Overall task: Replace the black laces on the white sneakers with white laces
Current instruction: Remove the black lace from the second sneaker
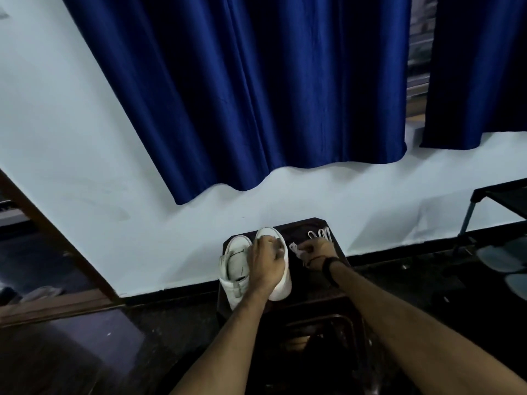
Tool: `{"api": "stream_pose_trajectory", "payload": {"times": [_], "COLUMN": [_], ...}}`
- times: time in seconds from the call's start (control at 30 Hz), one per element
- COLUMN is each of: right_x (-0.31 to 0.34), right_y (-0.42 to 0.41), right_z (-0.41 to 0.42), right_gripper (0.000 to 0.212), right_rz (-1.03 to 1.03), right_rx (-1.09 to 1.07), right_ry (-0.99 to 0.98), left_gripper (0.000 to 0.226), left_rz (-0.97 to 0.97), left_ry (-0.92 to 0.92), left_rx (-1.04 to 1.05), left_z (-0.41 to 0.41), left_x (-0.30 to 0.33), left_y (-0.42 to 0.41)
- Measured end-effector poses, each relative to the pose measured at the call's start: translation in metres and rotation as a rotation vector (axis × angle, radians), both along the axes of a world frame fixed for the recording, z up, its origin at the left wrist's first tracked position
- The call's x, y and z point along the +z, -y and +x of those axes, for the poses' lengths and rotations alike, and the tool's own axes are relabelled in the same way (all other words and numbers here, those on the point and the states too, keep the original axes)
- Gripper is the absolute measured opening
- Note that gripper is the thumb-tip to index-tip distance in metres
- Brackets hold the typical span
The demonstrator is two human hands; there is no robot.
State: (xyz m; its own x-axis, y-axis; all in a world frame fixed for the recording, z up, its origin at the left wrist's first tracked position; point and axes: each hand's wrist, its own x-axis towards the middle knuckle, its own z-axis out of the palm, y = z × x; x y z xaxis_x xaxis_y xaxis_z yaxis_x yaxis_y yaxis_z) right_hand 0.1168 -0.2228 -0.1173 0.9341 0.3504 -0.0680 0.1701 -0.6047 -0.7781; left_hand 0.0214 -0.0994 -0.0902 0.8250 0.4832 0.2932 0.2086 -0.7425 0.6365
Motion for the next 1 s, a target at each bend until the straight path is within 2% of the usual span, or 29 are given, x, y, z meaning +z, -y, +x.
{"api": "stream_pose_trajectory", "payload": {"times": [0.03,0.1,0.13,0.2,0.27,0.33,0.4,0.47,0.57,0.67,0.87,1.0], "right_x": [0.01,0.032,0.043,0.062,0.077,0.086,0.093,0.101,0.111,0.113,0.104,0.099], "right_y": [0.003,0.011,0.016,0.023,0.028,0.033,0.038,0.041,0.044,0.049,0.058,0.061], "right_z": [-0.001,-0.01,-0.017,-0.03,-0.036,-0.037,-0.034,-0.035,-0.039,-0.042,-0.046,-0.042], "right_gripper": [0.01,0.019,0.023,0.018,0.018,0.02,0.026,0.022,0.021,0.023,0.024,0.018], "right_rz": [0.213,0.598,0.727,0.84,0.821,0.785,0.775,0.767,0.866,0.94,0.815,0.704], "right_rx": [-0.032,-0.018,0.01,0.087,0.139,0.164,0.179,0.213,0.256,0.264,0.169,0.104], "right_ry": [-0.15,-0.421,-0.491,-0.522,-0.495,-0.485,-0.5,-0.496,-0.53,-0.561,-0.373,-0.263], "left_gripper": [0.006,0.016,0.024,0.027,0.018,0.035,0.032,0.02,0.025,0.024,0.028,0.02], "left_rz": [-0.078,-0.243,-0.299,-0.39,-0.397,-0.417,-0.465,-0.447,-0.538,-0.596,-0.681,-0.792], "left_ry": [0.057,0.049,0.027,0.016,0.028,0.01,-0.049,-0.016,0.03,-0.019,-0.046,-0.024], "left_rx": [0.022,0.005,-0.009,-0.005,-0.054,-0.185,-0.294,-0.265,-0.198,-0.187,-0.213,-0.232], "left_z": [-0.002,-0.001,0.0,0.001,-0.001,-0.003,-0.006,-0.008,-0.012,-0.012,-0.014,-0.017], "left_x": [0.006,0.013,0.016,0.026,0.038,0.045,0.048,0.049,0.057,0.059,0.067,0.074], "left_y": [0.001,0.004,0.005,0.009,0.015,0.016,0.017,0.015,0.014,0.013,0.017,0.025]}}
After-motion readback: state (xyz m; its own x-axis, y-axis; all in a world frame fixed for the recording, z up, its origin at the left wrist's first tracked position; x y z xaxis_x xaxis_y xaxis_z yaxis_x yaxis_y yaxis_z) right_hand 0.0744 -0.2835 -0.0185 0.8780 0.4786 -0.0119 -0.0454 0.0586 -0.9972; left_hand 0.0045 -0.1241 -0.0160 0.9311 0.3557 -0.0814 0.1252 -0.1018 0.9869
